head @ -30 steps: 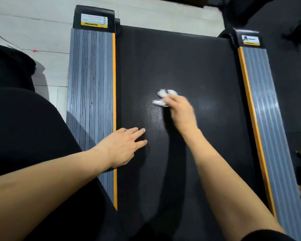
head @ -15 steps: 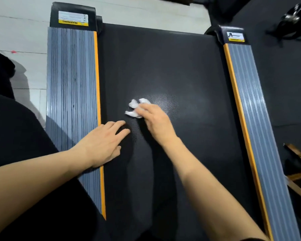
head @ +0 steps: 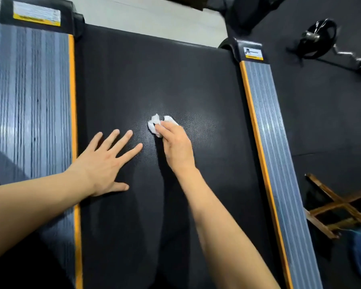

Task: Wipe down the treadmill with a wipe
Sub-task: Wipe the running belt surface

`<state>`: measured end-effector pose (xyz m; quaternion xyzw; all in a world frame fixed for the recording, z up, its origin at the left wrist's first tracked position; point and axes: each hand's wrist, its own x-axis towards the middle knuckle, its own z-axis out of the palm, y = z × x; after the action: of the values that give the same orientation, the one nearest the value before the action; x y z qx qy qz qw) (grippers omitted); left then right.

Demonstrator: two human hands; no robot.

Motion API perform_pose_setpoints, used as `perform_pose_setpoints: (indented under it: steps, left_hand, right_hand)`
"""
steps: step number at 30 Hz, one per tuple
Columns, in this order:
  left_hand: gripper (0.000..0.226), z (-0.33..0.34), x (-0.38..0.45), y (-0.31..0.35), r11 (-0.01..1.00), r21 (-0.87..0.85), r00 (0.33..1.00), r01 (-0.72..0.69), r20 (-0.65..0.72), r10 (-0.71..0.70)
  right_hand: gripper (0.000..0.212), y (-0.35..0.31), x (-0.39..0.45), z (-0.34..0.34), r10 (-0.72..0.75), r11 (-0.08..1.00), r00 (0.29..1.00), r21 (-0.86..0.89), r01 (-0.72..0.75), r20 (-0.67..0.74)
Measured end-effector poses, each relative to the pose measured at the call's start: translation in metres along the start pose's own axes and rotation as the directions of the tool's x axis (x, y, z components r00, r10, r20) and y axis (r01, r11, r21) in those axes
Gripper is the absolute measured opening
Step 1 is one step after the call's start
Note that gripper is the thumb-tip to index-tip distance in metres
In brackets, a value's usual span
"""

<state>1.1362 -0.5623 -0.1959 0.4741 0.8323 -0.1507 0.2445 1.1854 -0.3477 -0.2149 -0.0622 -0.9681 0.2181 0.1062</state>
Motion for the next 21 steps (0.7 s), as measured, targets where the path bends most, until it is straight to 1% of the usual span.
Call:
perform_pose_setpoints:
  steps: [1,2,3,4,5,6,7,8,9,10,11,12,13,15,16,17,18,19,20,21]
  left_hand:
    - [0.110,0.002,0.000,-0.002,1.000,-0.006,1.000,0.003,0.014,-0.002]
    - [0.111,0.002,0.000,-0.003,1.000,-0.016,1.000,0.004,0.025,-0.004]
    - [0.111,0.002,0.000,-0.003,1.000,-0.020,0.999,0.005,0.037,-0.005]
    - [0.112,0.003,0.000,-0.003,1.000,-0.020,0.999,0.006,0.044,-0.005]
    - [0.112,0.004,0.000,-0.002,1.000,-0.020,0.999,0.009,0.044,-0.008]
    - [0.111,0.004,0.001,-0.002,1.000,-0.023,0.999,0.011,0.043,-0.010]
    - [0.111,0.004,0.002,-0.001,1.000,-0.025,0.999,0.014,0.043,-0.013]
    - [0.111,0.004,0.003,-0.001,1.000,-0.025,0.999,0.018,0.050,-0.017]
    - [0.111,0.004,0.003,-0.002,0.999,-0.027,0.998,0.019,0.065,-0.017]
    - [0.111,0.003,0.002,-0.001,0.999,-0.034,0.997,0.018,0.081,-0.015]
    - [0.111,0.002,0.002,-0.001,0.999,-0.038,0.996,0.018,0.086,-0.015]
    - [0.111,0.002,0.003,-0.002,0.999,-0.035,0.996,0.021,0.090,-0.018]
    - [0.111,0.002,0.003,-0.002,0.999,-0.030,0.995,0.022,0.094,-0.019]
    - [0.111,0.001,0.002,-0.002,0.999,-0.029,0.994,0.023,0.106,-0.020]
    - [0.110,0.001,0.002,-0.001,0.999,-0.032,0.994,0.024,0.110,-0.020]
    - [0.110,0.001,0.002,-0.002,0.999,-0.035,0.994,0.024,0.111,-0.020]
    - [0.111,0.001,0.003,-0.002,0.999,-0.036,0.994,0.024,0.111,-0.020]
    - [0.111,0.000,0.003,-0.003,0.999,-0.035,0.993,0.024,0.113,-0.020]
    - [0.111,0.001,0.002,-0.003,0.999,-0.034,0.993,0.022,0.117,-0.018]
    - [0.111,0.001,0.002,-0.003,0.999,-0.036,0.993,0.021,0.119,-0.017]
  right_hand:
    - [0.026,0.006,0.003,-0.005,-0.055,0.998,0.998,-0.013,0.055,0.024]
    - [0.030,0.024,0.004,-0.015,-0.044,0.999,0.998,-0.030,0.045,0.044]
    - [0.030,0.044,0.006,-0.029,0.015,0.999,0.997,-0.043,-0.012,0.071]
    - [0.029,0.066,0.006,-0.045,0.131,0.988,0.990,-0.086,-0.127,0.041]
    - [0.028,0.090,0.004,-0.061,0.270,0.949,0.961,-0.150,-0.277,-0.066]
    - [0.027,0.113,0.006,-0.072,0.406,0.878,0.890,-0.180,-0.443,-0.207]
    - [0.026,0.130,0.009,-0.077,0.540,0.795,0.781,-0.115,-0.596,-0.315]
    - [0.026,0.136,0.015,-0.078,0.626,0.725,0.688,-0.051,-0.687,-0.368]
    - [0.028,0.133,0.022,-0.073,0.646,0.706,0.662,-0.031,-0.707,-0.380]
    - [0.029,0.122,0.029,-0.065,0.656,0.718,0.681,-0.007,-0.696,-0.326]
    - [0.027,0.104,0.035,-0.057,0.627,0.764,0.742,0.001,-0.645,-0.237]
    - [0.026,0.085,0.039,-0.047,0.564,0.820,0.809,-0.010,-0.573,-0.167]
    - [0.026,0.065,0.041,-0.033,0.492,0.868,0.861,-0.012,-0.497,-0.127]
    - [0.024,0.025,0.037,-0.006,0.311,0.950,0.949,0.031,-0.310,-0.058]
    - [0.023,0.017,0.029,0.005,0.191,0.981,0.981,0.024,-0.190,-0.037]
    - [0.024,0.018,0.024,0.006,0.051,0.999,0.998,0.002,-0.051,-0.030]
    - [0.027,0.032,0.024,-0.002,-0.025,0.999,1.000,-0.021,0.024,-0.017]
    - [0.029,0.054,0.025,-0.015,-0.039,0.996,0.999,-0.075,0.039,0.007]
    - [0.031,0.078,0.025,-0.031,0.034,0.988,0.999,-0.151,-0.034,-0.002]
    - [0.032,0.105,0.024,-0.047,0.140,0.960,0.988,-0.234,-0.153,-0.069]
